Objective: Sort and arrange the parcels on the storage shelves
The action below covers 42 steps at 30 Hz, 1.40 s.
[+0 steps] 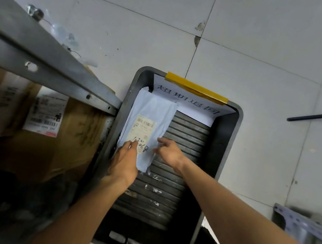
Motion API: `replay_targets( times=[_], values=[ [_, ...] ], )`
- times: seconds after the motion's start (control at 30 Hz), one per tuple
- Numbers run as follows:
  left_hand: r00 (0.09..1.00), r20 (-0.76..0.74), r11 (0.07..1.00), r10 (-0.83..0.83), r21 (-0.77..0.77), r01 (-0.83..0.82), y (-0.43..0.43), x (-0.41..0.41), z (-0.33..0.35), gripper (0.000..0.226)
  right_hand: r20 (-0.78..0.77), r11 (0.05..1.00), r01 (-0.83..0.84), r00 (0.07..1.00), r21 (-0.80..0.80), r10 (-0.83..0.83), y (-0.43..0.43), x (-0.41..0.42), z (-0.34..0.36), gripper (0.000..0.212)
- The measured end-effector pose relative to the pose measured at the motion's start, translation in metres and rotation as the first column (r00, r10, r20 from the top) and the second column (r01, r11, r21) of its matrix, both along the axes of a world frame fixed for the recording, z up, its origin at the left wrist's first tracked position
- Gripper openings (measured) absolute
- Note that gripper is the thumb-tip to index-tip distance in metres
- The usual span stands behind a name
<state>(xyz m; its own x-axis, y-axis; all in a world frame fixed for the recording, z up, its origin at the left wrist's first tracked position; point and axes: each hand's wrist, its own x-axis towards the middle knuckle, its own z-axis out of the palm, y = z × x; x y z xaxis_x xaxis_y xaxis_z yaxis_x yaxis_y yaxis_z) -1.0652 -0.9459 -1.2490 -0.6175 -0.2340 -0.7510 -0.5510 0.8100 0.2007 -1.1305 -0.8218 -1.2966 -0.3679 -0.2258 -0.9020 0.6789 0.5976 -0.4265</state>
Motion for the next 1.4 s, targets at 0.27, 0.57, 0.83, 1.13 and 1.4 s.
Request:
replay_targets(
  times=[0.27, 0.57, 0.83, 1.13, 1.4],
  values=[
    [0.972, 0.023, 0.972, -0.235, 0.015, 0.235, 0.022, -0.068, 0.162, 0.06, -0.187, 0.754, -0.619, 0.732, 0.22, 0.655, 0.039, -0.051, 0.192, 0.044],
    [0.91, -0.169, 0.924, -0.379, -0.016, 0.381, 0.05, -0.161, 0.434, 0.052, -0.284, 0.585, -0.66, 0.514, 0.471, 0.809, 0.077, -0.124, 0.474, 0.048],
    [0.854, -0.325, 0.913, -0.407, -0.127, 0.387, 0.07, -0.184, 0.62, 0.043, -0.496, 0.66, -0.505, 0.435, 0.556, 0.752, 0.098, -0.155, 0.691, 0.062],
    [0.752, -0.371, 0.838, -0.545, -0.235, 0.492, 0.107, -0.173, 0.699, 0.046, -0.507, 0.689, -0.376, 0.477, 0.62, 0.717, 0.146, -0.11, 0.757, 0.065],
    [0.547, -0.371, 0.638, -0.751, -0.192, 0.746, 0.19, -0.096, 0.717, 0.046, -0.531, 0.75, -0.115, 0.636, 0.652, 0.559, 0.227, 0.025, 0.78, 0.064]
  ],
)
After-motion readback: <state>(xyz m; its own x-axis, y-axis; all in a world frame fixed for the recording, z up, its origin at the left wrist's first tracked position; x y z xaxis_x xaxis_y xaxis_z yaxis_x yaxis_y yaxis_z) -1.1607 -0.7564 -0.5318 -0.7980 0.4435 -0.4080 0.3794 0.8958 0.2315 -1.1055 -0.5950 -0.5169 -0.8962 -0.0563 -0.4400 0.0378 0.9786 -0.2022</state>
